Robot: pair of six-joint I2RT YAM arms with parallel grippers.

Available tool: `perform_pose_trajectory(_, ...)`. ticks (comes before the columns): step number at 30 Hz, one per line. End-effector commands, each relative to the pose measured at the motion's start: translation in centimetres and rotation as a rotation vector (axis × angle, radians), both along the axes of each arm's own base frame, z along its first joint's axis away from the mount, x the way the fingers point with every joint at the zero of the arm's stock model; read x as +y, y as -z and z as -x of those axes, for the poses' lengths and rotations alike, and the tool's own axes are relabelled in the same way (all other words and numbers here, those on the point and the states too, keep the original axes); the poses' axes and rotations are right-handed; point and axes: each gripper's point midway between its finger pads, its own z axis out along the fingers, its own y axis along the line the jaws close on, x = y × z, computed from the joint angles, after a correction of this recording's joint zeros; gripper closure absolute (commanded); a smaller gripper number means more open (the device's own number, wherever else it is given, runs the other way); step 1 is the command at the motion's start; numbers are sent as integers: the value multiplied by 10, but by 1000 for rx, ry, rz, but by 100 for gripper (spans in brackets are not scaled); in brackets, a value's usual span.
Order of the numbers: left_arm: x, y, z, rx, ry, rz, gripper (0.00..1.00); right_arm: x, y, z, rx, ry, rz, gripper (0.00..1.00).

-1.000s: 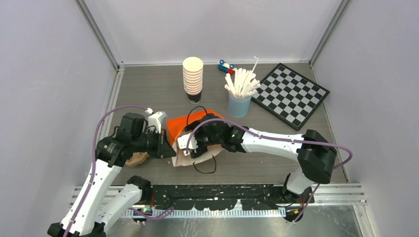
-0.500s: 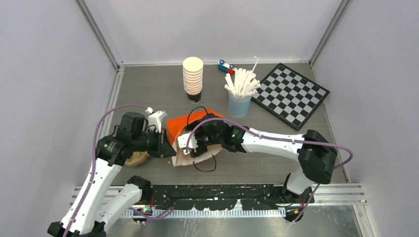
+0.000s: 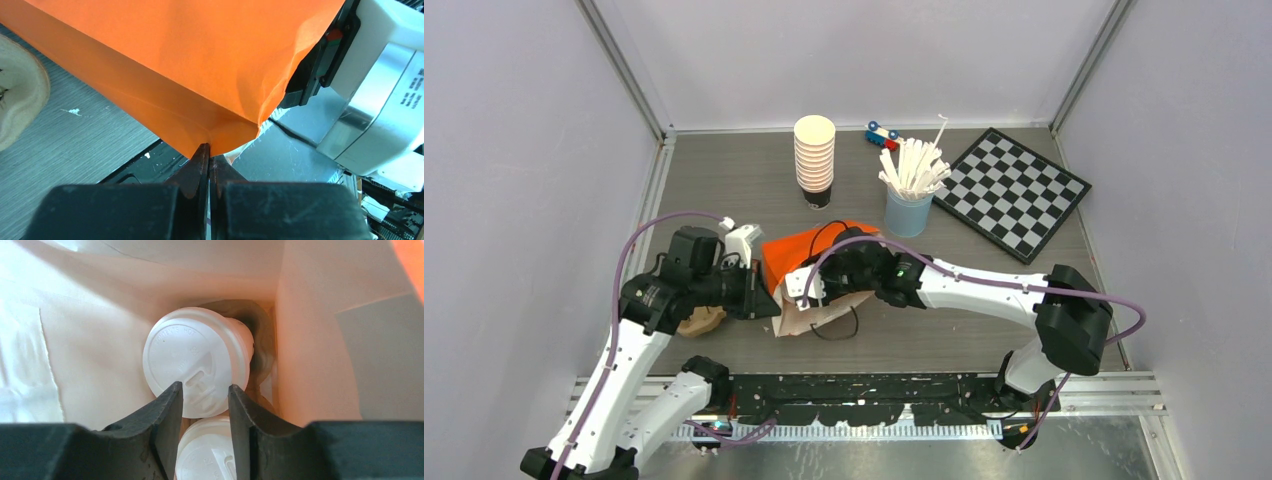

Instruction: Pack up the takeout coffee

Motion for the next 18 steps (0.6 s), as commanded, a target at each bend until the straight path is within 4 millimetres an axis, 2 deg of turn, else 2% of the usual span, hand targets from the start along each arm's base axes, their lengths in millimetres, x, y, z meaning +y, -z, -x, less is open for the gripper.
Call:
perform_pose_trajectory(1, -1, -12, -5, -49, 12, 6, 100, 8, -40, 5, -11, -37, -82, 62)
perform_pose_trajectory(4, -1, -12, -6, -45, 15, 5, 100, 11, -34, 7, 5, -52, -73, 68)
perform_pose_trajectory(9, -2, -11, -7, -38, 14, 6, 100, 21, -32, 5, 9, -54, -91, 72)
perform_pose_trajectory(12, -2, -12, -8, -40, 14, 4, 100, 25, -27, 4, 17, -54, -92, 74)
perform_pose_trajectory(18, -2, -12, -8, -38, 12, 5, 100, 39, -29, -2, 9, -44, -144, 75)
